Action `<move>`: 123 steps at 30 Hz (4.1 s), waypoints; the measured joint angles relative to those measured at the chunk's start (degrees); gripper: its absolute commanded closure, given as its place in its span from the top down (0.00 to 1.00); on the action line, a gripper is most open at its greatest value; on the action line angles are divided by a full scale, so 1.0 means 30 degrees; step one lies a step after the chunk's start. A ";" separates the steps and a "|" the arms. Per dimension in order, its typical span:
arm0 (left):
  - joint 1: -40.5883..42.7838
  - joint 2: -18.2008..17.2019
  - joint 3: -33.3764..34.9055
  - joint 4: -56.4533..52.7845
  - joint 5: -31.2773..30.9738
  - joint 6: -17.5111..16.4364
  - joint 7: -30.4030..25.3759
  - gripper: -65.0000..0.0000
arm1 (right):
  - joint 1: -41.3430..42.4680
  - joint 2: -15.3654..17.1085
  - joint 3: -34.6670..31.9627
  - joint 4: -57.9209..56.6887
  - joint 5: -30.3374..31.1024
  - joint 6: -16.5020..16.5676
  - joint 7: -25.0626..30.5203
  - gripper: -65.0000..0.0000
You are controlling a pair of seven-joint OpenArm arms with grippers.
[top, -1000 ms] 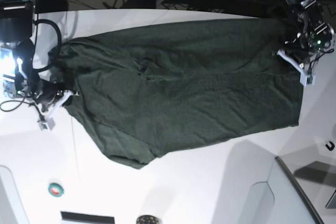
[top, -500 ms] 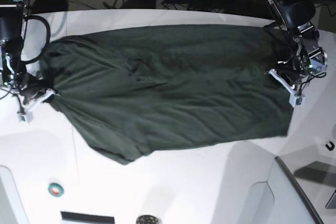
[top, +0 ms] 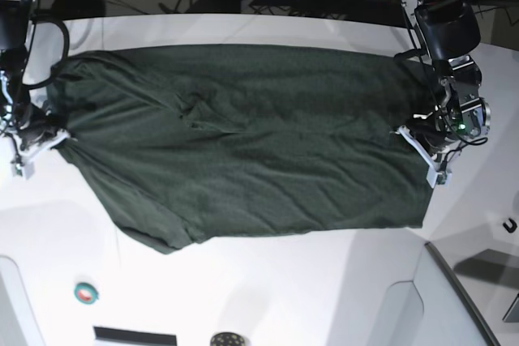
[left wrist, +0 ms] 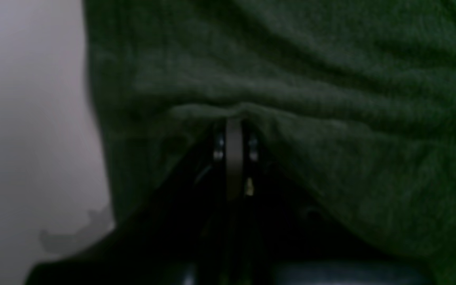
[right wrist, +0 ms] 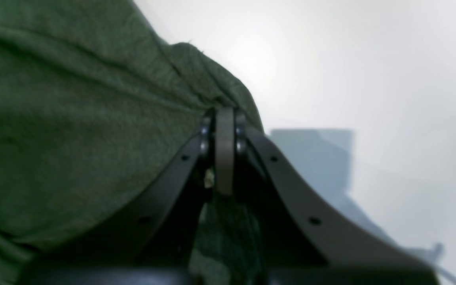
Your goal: Layout the t-shirt on the table in an organized manner, then fold the t-shirt properly
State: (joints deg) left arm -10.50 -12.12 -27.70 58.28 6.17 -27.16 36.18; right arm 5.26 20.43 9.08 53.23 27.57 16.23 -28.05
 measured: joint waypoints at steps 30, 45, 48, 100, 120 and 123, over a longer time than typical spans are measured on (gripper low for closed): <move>0.7104 0.0699 -0.4153 0.4379 -0.3745 -0.1938 -0.1333 0.00 | -0.5676 -0.0896 0.0772 0.6280 0.0029 -0.0087 -0.0211 0.00; 0.6994 0.0634 -0.6280 0.7038 -0.3541 -0.1872 -0.0692 0.00 | -0.4299 -0.0488 0.0765 0.8131 0.0087 -0.0080 -0.0386 0.04; 0.6929 0.0656 -0.6921 0.7832 -0.3563 -0.1945 -0.0670 0.00 | -0.0823 -0.0386 0.0619 0.5166 0.0109 0.0036 -0.0160 0.23; 0.7271 0.0758 -1.0149 0.7679 -0.3526 -0.3978 0.1158 0.00 | 0.7431 -0.3381 -0.1996 -0.8160 -0.6164 -0.0124 0.4146 0.10; 0.7104 0.0750 -1.0127 0.7672 -0.3366 -0.3978 0.1158 0.00 | 0.1370 -0.3446 -0.2033 0.4379 -0.6215 -0.0051 -0.0189 0.01; 0.7096 0.0750 -1.0120 0.7672 -0.3366 -0.3978 0.1158 0.00 | 0.0291 -0.3636 -0.2040 0.5967 -0.6237 -0.0051 -0.1093 0.01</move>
State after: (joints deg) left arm 10.79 -9.87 -58.06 81.30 -3.92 -39.09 39.66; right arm 6.13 9.52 2.96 71.13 8.86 16.08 -31.33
